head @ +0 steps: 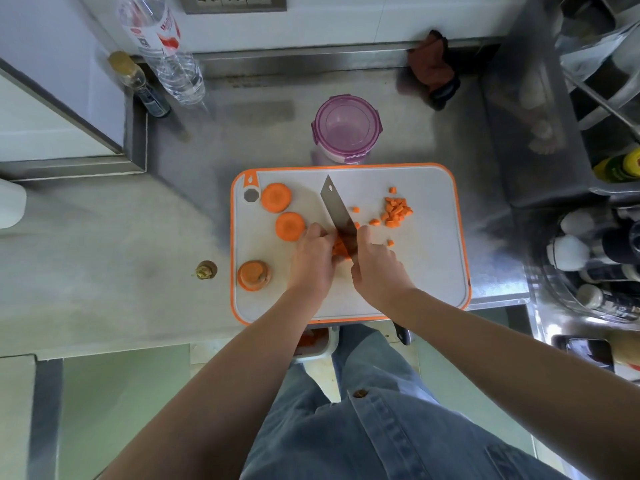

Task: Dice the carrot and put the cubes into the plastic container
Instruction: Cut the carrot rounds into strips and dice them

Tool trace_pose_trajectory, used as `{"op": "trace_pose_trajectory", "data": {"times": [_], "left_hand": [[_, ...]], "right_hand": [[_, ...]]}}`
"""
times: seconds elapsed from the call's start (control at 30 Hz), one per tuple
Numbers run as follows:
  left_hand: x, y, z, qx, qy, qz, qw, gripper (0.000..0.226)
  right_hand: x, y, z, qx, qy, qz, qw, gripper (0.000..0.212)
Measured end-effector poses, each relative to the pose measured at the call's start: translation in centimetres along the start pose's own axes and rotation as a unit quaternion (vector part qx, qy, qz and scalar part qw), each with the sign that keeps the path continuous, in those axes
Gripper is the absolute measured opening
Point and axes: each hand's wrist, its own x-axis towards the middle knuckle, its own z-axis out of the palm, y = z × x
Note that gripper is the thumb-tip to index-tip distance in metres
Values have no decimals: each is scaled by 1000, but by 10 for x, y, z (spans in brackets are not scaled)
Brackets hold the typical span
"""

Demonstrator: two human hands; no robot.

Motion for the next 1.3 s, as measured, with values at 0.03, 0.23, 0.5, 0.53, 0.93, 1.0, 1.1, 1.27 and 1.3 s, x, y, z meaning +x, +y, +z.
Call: {"op": "trace_pose_trajectory", "data": {"times": [0.03,0.23,0.5,0.53,0.93,1.0,1.1,1.27,1.3], "left_hand": [[1,-1,0,0,0,4,1000,21],[2,-5,3,-2,11,10,1000,22],[-1,-2,-3,16,25,16,999,31],[-2,-2,-4,14,25,17,999,32],[-8,-6,-11,-7,38,-1,999,26],[-7,-8,-8,-17,39,0,999,19],[-6,-10,-5,-15,40,1,999,12],[-4,-8,-3,-5,44,-3,999,3],[-3,-8,-3,-7,45,-3,999,2]], "right_hand": [[1,-1,1,-4,1,1,1000,47],[1,-3,10,-37,9,11,999,54],[1,7,7,2,25,-3,1000,32],[0,9,4,8,26,-5,1000,32],[-8,-5,-10,-6,8,-18,1000,36],[-7,-6,-6,-5,6,-14,1000,43],[-6,-7,-2,-4,3,-1,1000,49],[-5,-11,3,-8,4,8,1000,43],[-4,-11,4,-14,4,5,1000,44]]}}
